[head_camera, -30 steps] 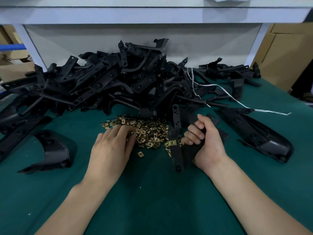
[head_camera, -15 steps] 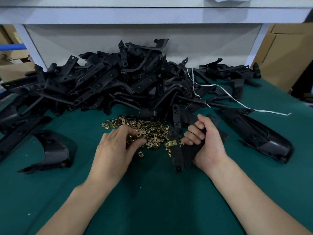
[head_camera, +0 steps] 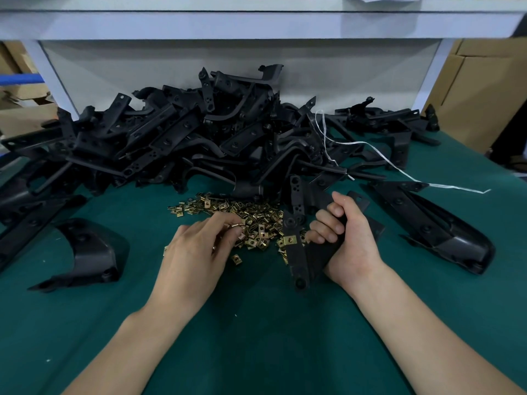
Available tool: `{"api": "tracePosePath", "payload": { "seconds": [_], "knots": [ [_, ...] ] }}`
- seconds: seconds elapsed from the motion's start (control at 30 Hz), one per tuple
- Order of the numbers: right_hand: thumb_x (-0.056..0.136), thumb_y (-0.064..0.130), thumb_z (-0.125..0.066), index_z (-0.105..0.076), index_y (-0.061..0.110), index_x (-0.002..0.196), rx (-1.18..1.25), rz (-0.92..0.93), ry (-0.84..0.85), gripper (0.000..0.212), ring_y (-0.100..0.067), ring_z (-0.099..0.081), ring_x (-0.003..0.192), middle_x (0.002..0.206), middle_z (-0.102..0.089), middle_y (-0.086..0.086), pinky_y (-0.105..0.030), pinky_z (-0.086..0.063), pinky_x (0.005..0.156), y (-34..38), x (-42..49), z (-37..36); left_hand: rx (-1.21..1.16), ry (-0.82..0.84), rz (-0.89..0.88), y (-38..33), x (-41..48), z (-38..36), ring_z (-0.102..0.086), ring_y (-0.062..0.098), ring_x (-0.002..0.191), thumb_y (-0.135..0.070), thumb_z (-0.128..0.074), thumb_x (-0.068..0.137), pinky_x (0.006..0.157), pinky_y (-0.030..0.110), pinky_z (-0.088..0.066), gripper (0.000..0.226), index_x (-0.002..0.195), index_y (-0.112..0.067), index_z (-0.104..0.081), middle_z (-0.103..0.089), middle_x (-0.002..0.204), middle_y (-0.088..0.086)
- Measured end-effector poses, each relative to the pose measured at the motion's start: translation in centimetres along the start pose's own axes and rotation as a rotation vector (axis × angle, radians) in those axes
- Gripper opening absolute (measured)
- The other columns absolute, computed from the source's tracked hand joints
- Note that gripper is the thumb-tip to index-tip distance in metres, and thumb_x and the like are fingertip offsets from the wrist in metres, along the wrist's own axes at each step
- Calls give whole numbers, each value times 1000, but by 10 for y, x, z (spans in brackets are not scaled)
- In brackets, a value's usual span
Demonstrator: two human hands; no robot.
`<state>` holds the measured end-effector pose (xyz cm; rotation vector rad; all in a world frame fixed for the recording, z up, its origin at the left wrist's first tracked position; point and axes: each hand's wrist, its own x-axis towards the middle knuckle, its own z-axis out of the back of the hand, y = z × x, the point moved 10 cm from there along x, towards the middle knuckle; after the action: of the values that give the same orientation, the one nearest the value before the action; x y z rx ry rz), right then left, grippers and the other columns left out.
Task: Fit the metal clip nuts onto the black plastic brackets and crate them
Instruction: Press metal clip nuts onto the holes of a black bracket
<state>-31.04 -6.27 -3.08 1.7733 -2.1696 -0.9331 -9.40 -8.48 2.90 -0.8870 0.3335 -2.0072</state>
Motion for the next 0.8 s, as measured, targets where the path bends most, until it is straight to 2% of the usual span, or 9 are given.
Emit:
{"api": "tracePosePath", "payload": {
  "seconds": [0.23,0.33,0.43,0.5,0.57,0.63,0.7,0.8],
  "knots": [
    [96,37,-54,-42,24,56,-1,1,5,44,-9,-23,37,46,-23,7,-22,-31,39,0,1,0,-54,-73,-25,-1,2,8,-56,10,73,-41,-49,100,69,27,-48,16,111,-37,-60,-64,75,-14],
    [96,37,-55,-42,24,55,-1,0,2,45,-9,-23,36,46,-23,8,-22,-31,39,0,0,0,-87,-97,-16,2,3,10,-59,4,81,-32,-53,102,71,13,-45,15,112,-37,-62,-65,84,-19],
    [96,37,-55,-42,24,55,-5,0,-1,45,-9,-23,37,46,-23,8,-22,-31,40,0,0,0,-48,-64,-47,-1,4,6,-60,8,85,-28,-49,105,77,24,-48,28,129,-34,-62,-65,99,-17],
    [96,37,-55,-42,24,55,-14,4,-3,45,-9,-23,37,46,-23,8,-22,-31,40,1,0,0,-36,-20,-29,1,3,0,-60,11,86,-32,-44,105,76,31,-50,37,142,-33,-50,-64,105,-14],
    [96,37,-55,-42,24,55,-17,7,-3,45,-9,-23,37,46,-23,8,-22,-31,40,1,-1,0,-37,20,12,5,3,-5,-59,9,83,-36,-43,103,72,33,-50,45,147,-32,-39,-64,102,-17],
    [96,36,-55,-42,24,55,-17,8,-3,45,-9,-23,37,47,-23,8,-22,-31,40,1,-1,0,-41,16,16,5,2,-5,-58,7,81,-36,-45,101,70,36,-51,39,139,-29,-40,-61,95,-20],
    [96,36,-56,-41,24,56,-15,6,-1,44,-9,-23,38,47,-23,8,-22,-31,40,1,-1,0,-51,-20,30,6,2,-1,-57,7,84,-40,-46,100,72,39,-52,24,123,-33,-48,-62,95,-21],
    [95,36,-56,-41,24,56,-17,2,-1,44,-9,-23,38,47,-23,8,-22,-31,41,1,-1,0,-99,-80,24,5,2,7,-59,7,90,-41,-50,99,76,29,-52,16,111,-36,-59,-63,98,-23]
  ]
}}
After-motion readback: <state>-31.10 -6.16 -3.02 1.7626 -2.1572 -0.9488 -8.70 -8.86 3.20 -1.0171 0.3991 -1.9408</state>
